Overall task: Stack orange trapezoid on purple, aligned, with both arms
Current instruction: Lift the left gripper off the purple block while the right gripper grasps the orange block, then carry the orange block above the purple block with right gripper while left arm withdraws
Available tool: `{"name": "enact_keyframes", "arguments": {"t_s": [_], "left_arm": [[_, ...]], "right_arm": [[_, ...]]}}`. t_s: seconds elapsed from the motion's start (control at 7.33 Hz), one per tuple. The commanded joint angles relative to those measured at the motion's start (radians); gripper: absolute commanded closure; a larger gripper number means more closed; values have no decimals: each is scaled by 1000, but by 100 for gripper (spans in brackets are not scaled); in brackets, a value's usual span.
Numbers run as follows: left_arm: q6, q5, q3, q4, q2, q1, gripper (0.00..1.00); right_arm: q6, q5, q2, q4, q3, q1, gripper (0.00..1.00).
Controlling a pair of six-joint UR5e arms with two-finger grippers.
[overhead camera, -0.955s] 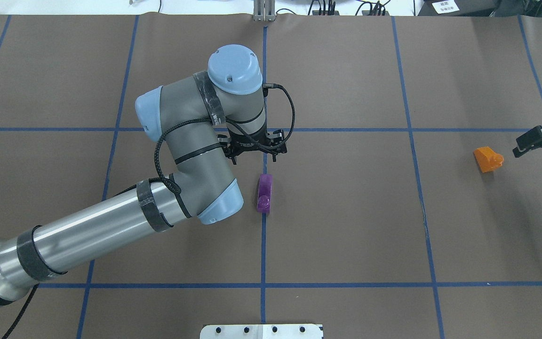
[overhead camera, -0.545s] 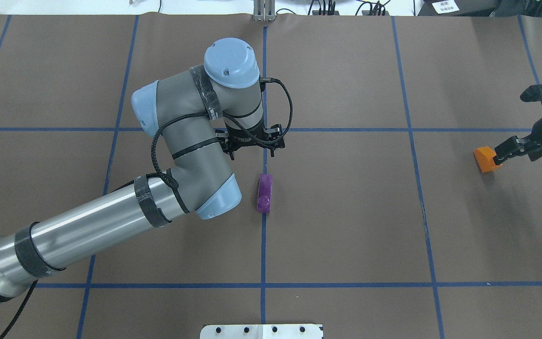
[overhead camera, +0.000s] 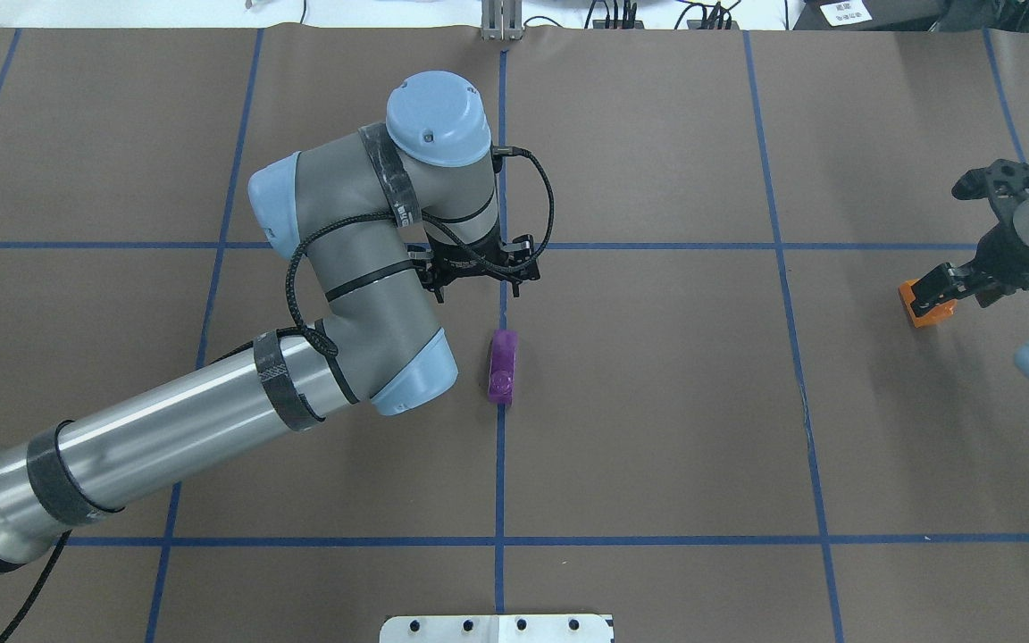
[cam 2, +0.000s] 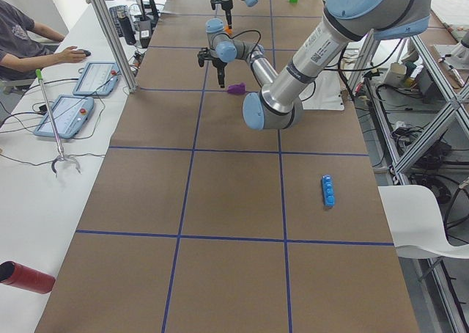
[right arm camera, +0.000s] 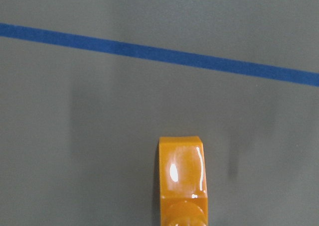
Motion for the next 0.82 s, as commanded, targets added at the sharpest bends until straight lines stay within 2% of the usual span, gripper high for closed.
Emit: {"name": "enact_keyframes", "arguments": {"t_s": [0.0,0.14,0.27,0.41,0.55,0.68], "left_arm": [[-1,0,1,-1,0,1,0],[-1,0,1,-1,0,1,0],[-1,0,1,-1,0,1,0],[-1,0,1,-1,0,1,0],[-1,0,1,-1,0,0,0],[1,2,1,-1,0,-2,0]], "right_arm": [[0,-5,31,12,-56,-12,1],[-2,-3,32,42,-71,-13,2],[-2,0,24,54,-70,-12,20],[1,-2,22,55,-82,-12,49],[-2,0,22,55,-82,-12,93],[-2,4,19,55,-81,-10,100]]}}
